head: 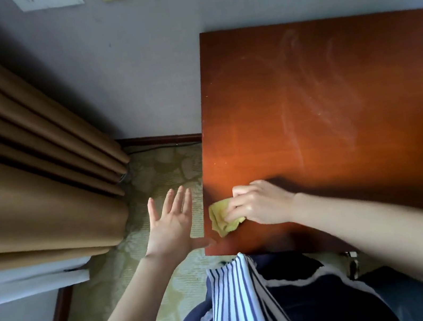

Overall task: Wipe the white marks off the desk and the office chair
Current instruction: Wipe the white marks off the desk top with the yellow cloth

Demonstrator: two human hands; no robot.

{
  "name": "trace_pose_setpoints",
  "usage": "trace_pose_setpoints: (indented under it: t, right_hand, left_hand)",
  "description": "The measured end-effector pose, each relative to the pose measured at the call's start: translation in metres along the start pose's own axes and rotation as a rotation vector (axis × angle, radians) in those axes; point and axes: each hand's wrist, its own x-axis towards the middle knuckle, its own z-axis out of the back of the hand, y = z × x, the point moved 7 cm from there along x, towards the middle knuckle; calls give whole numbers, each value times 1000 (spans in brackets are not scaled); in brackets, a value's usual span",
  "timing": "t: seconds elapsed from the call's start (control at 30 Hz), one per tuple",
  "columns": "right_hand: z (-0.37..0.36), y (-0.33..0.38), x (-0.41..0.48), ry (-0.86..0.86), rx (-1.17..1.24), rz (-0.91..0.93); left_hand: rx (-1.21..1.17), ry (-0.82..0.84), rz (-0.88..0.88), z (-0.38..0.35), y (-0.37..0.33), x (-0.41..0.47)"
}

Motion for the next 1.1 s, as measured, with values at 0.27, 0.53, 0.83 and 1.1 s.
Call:
trace_pose_setpoints:
  t: [0.27,0.53,0.83,1.1]
  right_hand:
    - [37,-101,58,55,-93,-221]
    - [54,-154,92,-138,-130,-659]
    - [10,-61,75,-136,6,-618]
    - [-13,45,5,-303,92,-440]
  left_hand:
    - [-113,-2,181,-8,28,-27]
    - [-148,29,280,-20,38,-58]
    - [-171,-13,255,-28,44,-63]
    - [-177,-89,93,-15,42,-35]
